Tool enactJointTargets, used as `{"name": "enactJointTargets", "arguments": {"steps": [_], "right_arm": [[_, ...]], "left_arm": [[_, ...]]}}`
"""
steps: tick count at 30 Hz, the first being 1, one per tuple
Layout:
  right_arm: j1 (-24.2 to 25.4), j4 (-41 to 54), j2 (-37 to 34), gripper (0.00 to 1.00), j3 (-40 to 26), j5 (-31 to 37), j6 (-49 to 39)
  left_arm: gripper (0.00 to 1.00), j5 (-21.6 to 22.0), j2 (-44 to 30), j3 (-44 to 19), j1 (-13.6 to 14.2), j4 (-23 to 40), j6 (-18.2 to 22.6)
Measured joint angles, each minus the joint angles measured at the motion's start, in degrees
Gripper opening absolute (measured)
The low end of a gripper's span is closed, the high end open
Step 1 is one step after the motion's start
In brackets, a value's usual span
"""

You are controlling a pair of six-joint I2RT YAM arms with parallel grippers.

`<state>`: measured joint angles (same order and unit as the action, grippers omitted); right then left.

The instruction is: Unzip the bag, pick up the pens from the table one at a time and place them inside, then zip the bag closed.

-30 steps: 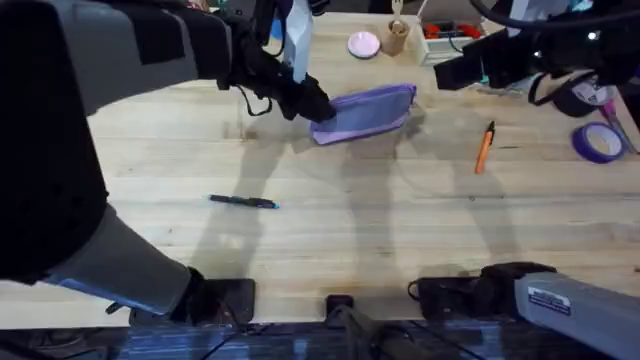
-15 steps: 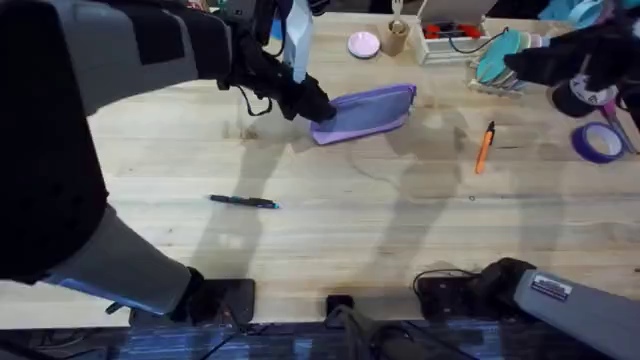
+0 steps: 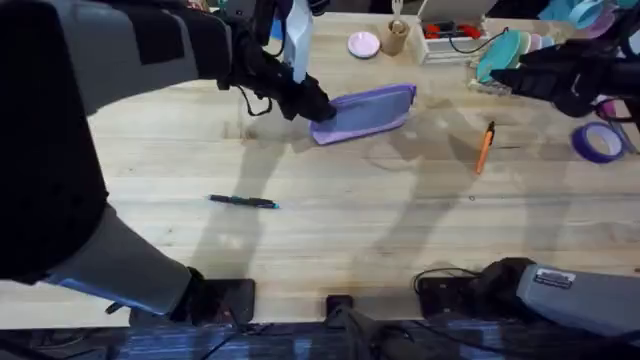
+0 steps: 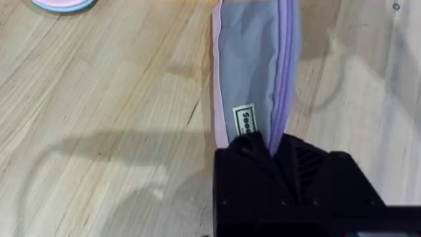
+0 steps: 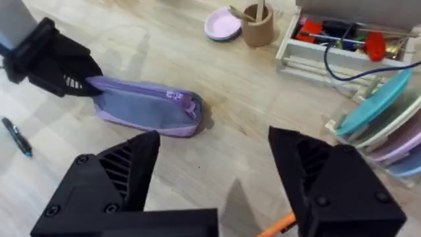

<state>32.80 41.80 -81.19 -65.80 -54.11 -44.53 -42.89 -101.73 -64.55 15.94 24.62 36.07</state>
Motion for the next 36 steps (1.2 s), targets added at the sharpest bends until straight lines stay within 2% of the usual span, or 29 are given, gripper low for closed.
{"name": "enactJointTargets", "arguments": {"steps": [8, 12, 24, 26, 36], "right_arm": [[0.0, 0.0, 0.0, 0.995, 0.0, -0.3, -0.9], [0.0, 0.0, 0.0, 0.995, 0.0, 3.5, -1.4], [0.0, 0.0, 0.0, 0.996, 0.0, 4.8, -2.2], [-3.0, 0.0, 0.0, 0.995, 0.0, 6.2, -3.6], [-6.8, -0.1, -2.0, 0.995, 0.0, 6.8, -10.3]], "left_arm": [[0.044, 0.0, 0.0, 0.0, 0.0, 0.0, 0.0], [0.044, 0.0, 0.0, 0.0, 0.0, 0.0, 0.0], [0.044, 0.0, 0.0, 0.0, 0.0, 0.0, 0.0], [0.044, 0.0, 0.0, 0.0, 0.0, 0.0, 0.0], [0.044, 0.0, 0.0, 0.0, 0.0, 0.0, 0.0]]}}
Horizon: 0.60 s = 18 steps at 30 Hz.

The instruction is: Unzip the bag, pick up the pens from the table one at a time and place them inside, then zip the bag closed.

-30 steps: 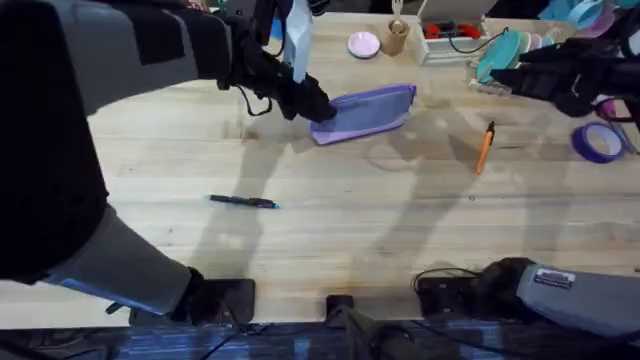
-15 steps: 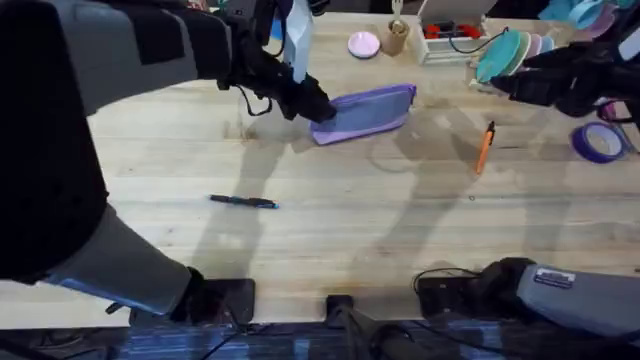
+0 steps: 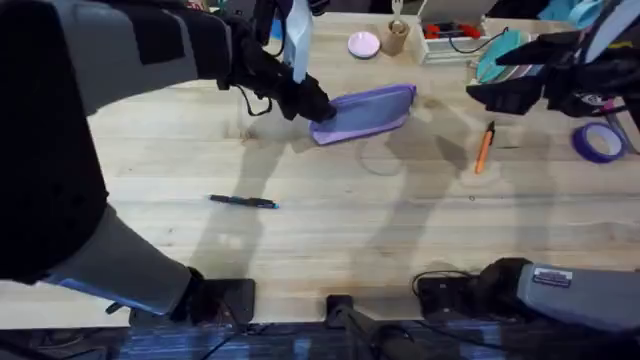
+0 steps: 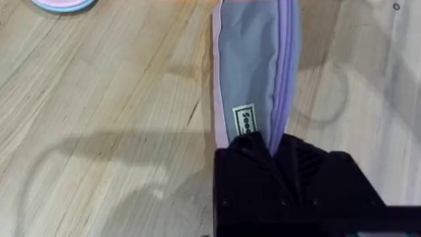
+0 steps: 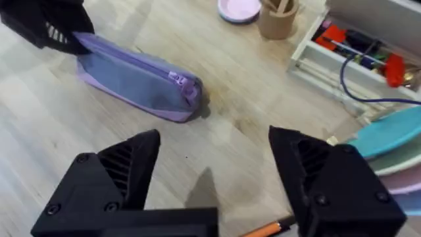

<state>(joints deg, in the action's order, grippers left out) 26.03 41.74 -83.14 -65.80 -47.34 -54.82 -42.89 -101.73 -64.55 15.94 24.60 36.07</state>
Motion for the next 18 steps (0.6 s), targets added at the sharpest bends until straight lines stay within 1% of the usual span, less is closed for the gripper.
{"name": "enactJointTargets", "arguments": {"steps": [2, 3, 9, 10, 18], "right_arm": [[-0.4, 0.0, -1.5, 0.995, 0.0, 0.0, -0.5], [-1.3, 0.0, -3.8, 0.995, 0.0, 0.1, -1.2], [-4.4, -0.3, -6.5, 0.995, 0.0, 0.2, -4.5], [-5.4, -1.7, -7.7, 0.996, 0.0, 0.2, -5.8], [-8.0, -7.7, -11.6, 0.995, 0.0, 0.2, -7.0]], "left_arm": [[0.044, 0.0, 0.0, 0.0, 0.0, 0.0, 0.0], [0.044, 0.0, 0.0, 0.0, 0.0, 0.0, 0.0], [0.044, 0.0, 0.0, 0.0, 0.0, 0.0, 0.0], [0.044, 0.0, 0.0, 0.0, 0.0, 0.0, 0.0], [0.044, 0.0, 0.0, 0.0, 0.0, 0.0, 0.0]]}}
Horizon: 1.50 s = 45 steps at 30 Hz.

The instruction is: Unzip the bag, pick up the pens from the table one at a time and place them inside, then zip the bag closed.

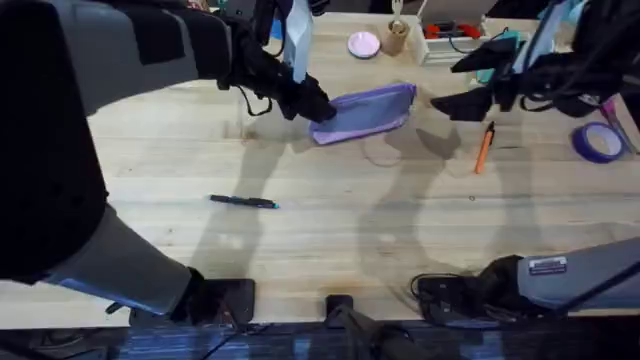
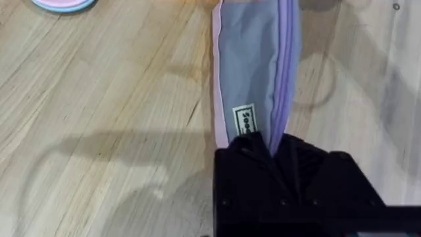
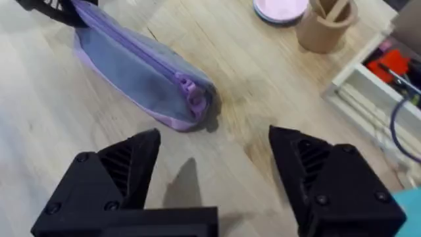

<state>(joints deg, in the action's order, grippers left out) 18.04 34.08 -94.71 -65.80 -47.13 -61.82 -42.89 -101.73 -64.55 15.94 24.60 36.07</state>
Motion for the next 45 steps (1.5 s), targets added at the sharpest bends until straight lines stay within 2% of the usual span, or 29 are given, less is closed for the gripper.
{"name": "enactJointTargets", "arguments": {"steps": [4, 12, 28, 45], "right_arm": [[-4.2, -4.9, -3.2, 0.995, 0.0, 0.0, -0.2], [-6.8, -6.6, -6.1, 0.972, 0.0, 0.0, -0.4], [-7.5, -7.2, -6.2, 0.902, 0.0, 0.0, -0.4], [-8.8, -7.5, -6.9, 0.886, 0.0, 0.0, -0.4]], "left_arm": [[0.044, 0.0, 0.0, 0.0, 0.0, 0.0, 0.0], [0.044, 0.0, 0.0, 0.0, 0.0, 0.0, 0.0], [0.043, 0.1, 0.0, 0.0, 0.0, 0.0, 0.0], [0.043, 0.1, 0.0, 0.0, 0.0, 0.0, 0.0]]}}
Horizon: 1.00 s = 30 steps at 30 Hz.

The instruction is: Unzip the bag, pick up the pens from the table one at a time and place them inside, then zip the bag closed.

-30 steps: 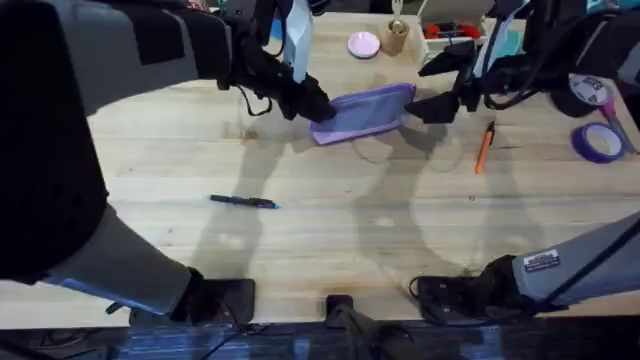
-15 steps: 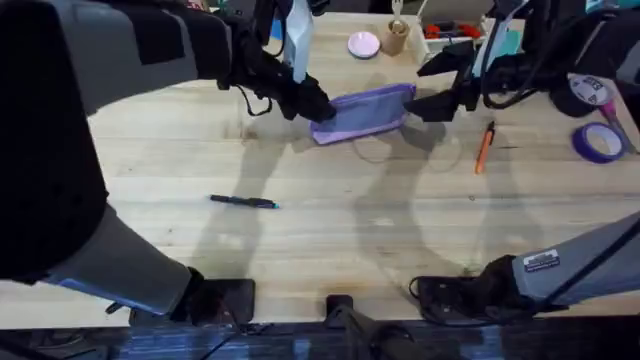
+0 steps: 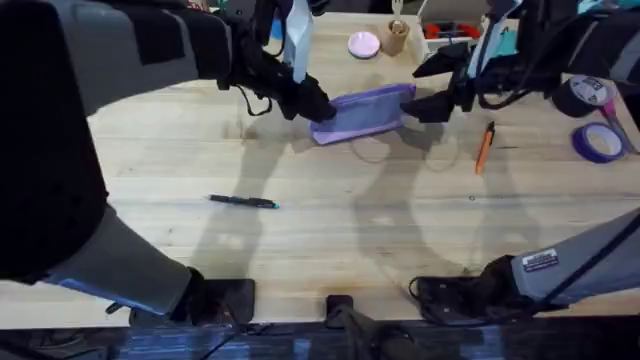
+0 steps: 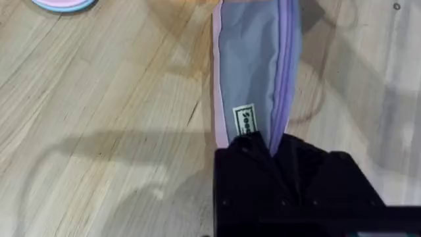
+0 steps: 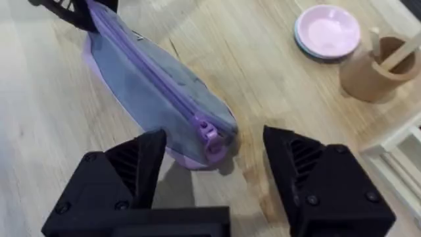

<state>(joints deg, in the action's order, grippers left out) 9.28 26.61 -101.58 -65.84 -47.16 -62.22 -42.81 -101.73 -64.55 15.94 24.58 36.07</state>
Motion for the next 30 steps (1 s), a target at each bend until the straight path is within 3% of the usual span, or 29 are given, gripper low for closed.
{"name": "enactJointTargets", "arguments": {"steps": [16, 18, 19, 21, 25, 30], "right_arm": [[-0.6, 0.0, -1.3, 0.7, 0.0, 0.0, 0.0], [-0.1, 0.0, -1.3, 0.609, 0.0, -0.1, 0.0], [0.8, 0.1, -1.3, 0.449, 0.0, -1.1, 0.0], [1.4, 0.1, -1.3, 0.363, 0.0, -1.9, -0.1], [2.1, 0.2, -1.3, 0.071, 0.0, -3.1, 0.0], [2.4, 0.1, -1.3, 0.032, 0.0, -3.6, 0.0]], "left_arm": [[0.043, 0.0, 0.0, 0.0, 0.0, 0.0, 0.0], [0.043, 0.0, 0.0, 0.0, 0.0, 0.0, 0.0], [0.043, 0.0, 0.0, 0.0, 0.0, 0.0, 0.0], [0.043, 0.1, 0.0, 0.0, 0.0, -0.1, 0.0], [0.043, 0.2, 0.0, 0.0, 0.0, -0.2, 0.0], [0.043, 0.3, 0.0, 0.0, 0.0, -0.2, 0.0]]}}
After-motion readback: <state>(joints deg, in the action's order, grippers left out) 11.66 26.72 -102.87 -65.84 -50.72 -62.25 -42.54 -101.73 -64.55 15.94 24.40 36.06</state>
